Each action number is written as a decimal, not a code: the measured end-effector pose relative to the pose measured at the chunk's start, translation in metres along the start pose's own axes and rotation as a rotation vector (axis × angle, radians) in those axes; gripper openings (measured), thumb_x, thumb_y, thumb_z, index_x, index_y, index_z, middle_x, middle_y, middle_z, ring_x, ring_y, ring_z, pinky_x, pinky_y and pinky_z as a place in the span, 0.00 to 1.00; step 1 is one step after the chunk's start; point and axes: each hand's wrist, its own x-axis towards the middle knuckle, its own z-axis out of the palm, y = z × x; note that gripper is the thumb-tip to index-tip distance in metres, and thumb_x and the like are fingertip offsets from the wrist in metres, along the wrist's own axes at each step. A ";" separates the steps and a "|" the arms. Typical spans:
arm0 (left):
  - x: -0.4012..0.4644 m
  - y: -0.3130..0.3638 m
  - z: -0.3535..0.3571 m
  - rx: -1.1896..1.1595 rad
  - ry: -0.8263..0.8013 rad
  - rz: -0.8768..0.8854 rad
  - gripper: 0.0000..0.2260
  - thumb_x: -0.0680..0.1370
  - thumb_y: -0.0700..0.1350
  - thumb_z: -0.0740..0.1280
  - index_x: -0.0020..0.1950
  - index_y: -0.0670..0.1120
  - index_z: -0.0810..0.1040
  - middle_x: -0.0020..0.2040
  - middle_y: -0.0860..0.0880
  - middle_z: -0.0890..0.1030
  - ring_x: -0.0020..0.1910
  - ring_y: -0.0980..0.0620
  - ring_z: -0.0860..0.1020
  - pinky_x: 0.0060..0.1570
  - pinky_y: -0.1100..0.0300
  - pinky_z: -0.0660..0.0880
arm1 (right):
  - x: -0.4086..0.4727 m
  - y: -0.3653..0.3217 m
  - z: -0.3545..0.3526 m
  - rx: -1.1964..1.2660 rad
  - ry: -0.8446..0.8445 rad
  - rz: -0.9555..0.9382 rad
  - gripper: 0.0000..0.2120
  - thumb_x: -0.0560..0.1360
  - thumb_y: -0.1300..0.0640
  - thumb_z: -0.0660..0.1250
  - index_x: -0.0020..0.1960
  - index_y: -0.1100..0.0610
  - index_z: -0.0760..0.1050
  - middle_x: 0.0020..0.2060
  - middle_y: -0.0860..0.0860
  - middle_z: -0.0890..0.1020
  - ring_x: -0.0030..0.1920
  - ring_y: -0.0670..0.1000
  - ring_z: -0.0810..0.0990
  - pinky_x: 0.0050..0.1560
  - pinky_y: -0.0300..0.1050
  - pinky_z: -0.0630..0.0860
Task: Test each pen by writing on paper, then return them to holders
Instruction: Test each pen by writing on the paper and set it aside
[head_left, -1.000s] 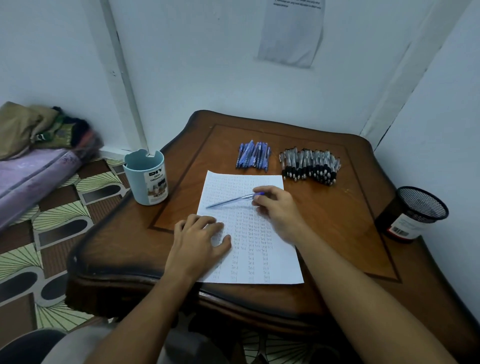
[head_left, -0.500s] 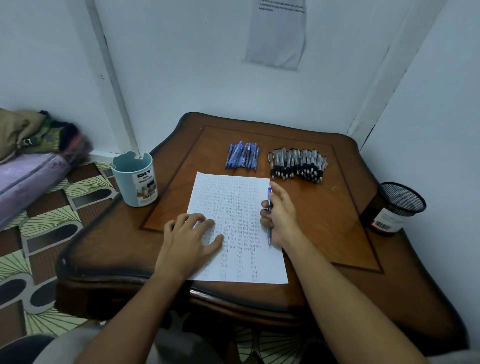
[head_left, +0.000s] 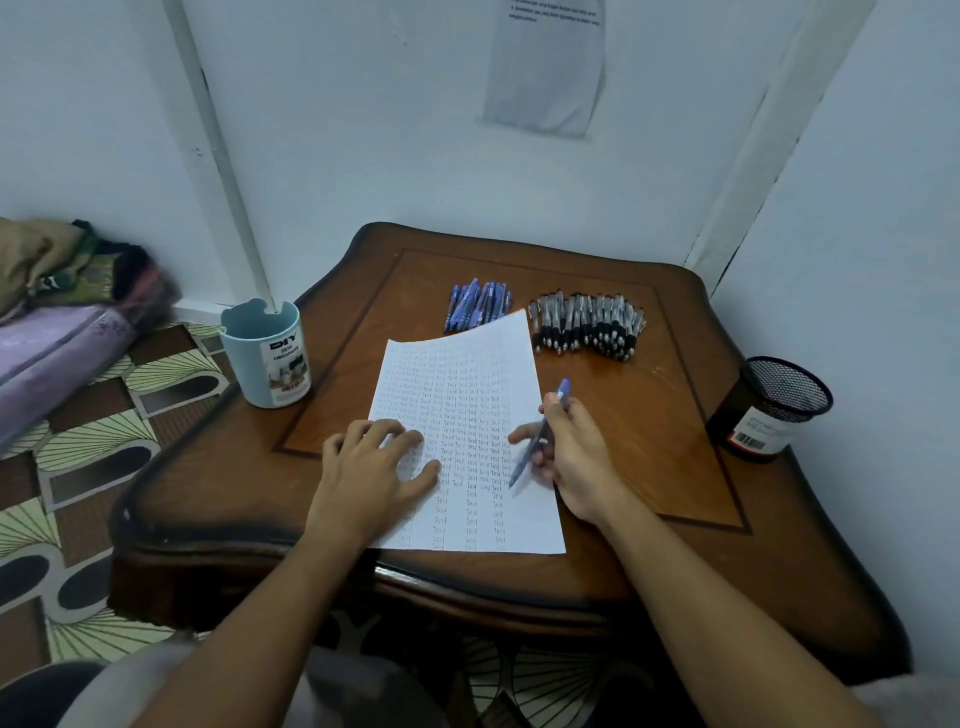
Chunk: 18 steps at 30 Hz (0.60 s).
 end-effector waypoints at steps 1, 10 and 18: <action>0.000 0.000 0.000 0.001 -0.006 -0.001 0.25 0.73 0.68 0.54 0.60 0.58 0.79 0.61 0.60 0.74 0.65 0.56 0.66 0.64 0.52 0.56 | -0.003 0.001 -0.003 -0.010 -0.022 -0.009 0.06 0.85 0.52 0.55 0.56 0.54 0.66 0.38 0.59 0.85 0.27 0.50 0.75 0.25 0.39 0.69; -0.001 0.002 -0.001 -0.005 -0.006 -0.005 0.25 0.72 0.68 0.54 0.60 0.58 0.79 0.62 0.60 0.74 0.65 0.56 0.65 0.64 0.52 0.57 | -0.022 0.020 -0.012 -0.196 -0.136 -0.135 0.10 0.79 0.70 0.65 0.52 0.60 0.66 0.38 0.61 0.80 0.36 0.58 0.81 0.37 0.50 0.79; 0.000 0.002 -0.001 -0.015 0.003 -0.005 0.25 0.72 0.68 0.55 0.60 0.58 0.80 0.61 0.59 0.75 0.64 0.56 0.66 0.64 0.52 0.57 | -0.028 0.024 -0.014 -0.294 -0.112 -0.228 0.13 0.77 0.70 0.68 0.52 0.58 0.65 0.39 0.61 0.80 0.38 0.60 0.82 0.37 0.49 0.79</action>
